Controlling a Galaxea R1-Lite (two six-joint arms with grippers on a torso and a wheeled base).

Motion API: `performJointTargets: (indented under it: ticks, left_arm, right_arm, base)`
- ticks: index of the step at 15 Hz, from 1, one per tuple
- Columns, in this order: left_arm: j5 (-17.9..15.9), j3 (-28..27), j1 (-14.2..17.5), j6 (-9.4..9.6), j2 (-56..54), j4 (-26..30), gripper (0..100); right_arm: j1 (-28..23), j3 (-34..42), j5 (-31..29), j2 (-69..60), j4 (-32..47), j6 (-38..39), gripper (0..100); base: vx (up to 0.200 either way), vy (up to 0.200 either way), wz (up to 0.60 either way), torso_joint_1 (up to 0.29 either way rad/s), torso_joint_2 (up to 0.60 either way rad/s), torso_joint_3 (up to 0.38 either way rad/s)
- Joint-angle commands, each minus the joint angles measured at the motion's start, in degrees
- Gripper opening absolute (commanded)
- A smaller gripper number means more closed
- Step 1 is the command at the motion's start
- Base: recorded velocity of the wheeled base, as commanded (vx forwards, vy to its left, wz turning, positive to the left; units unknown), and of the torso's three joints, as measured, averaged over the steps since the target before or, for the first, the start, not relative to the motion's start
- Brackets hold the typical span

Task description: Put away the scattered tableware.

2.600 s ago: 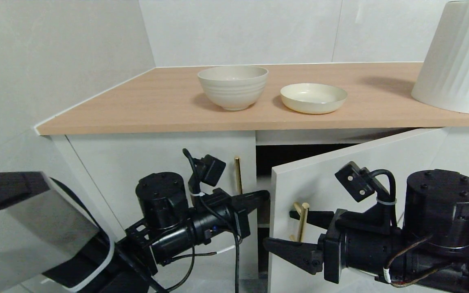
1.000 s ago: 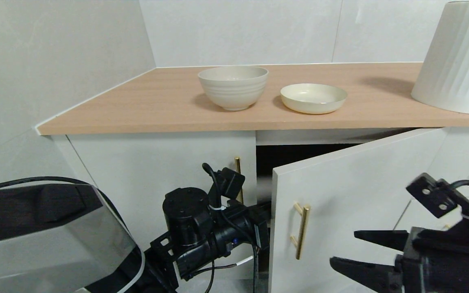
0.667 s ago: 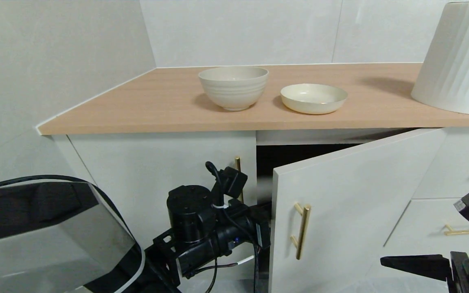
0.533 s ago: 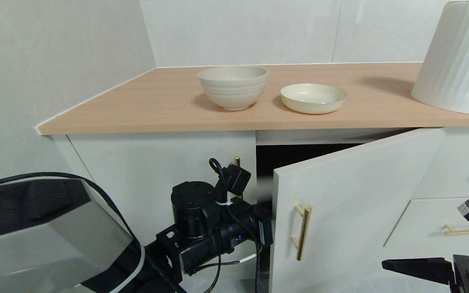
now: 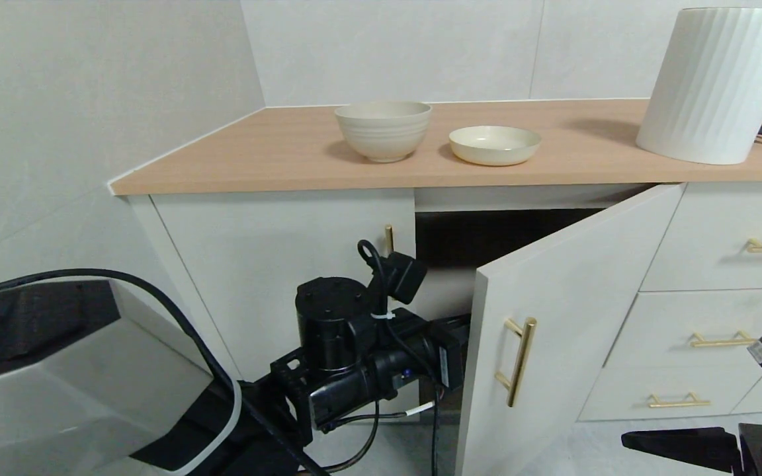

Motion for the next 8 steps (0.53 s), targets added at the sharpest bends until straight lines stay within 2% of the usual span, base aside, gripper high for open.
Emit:
performJointTargets:
  ticks: [1,4,8]
  left_arm:
    - [0.1,-1.3,0.0,-0.03,0.7,0.6,0]
    - [0.1,-2.5,0.0,-0.12,0.3,2.4,0]
    - [0.2,-4.4,-0.2,-0.12,0.1,4.5,0]
  right_arm:
    - [0.0,0.1,0.0,0.2,0.0,0.0,100]
    - [0.0,0.1,0.0,0.2,0.0,0.0,100]
    - [0.0,0.1,0.0,0.3,0.0,0.0,100]
  base:
    - [0.000,0.000,0.00,0.000,0.00,0.000]
    - [0.000,0.000,0.00,0.000,0.00,0.000]
    - [-0.200,0.000,0.00,0.006,0.00,-0.002]
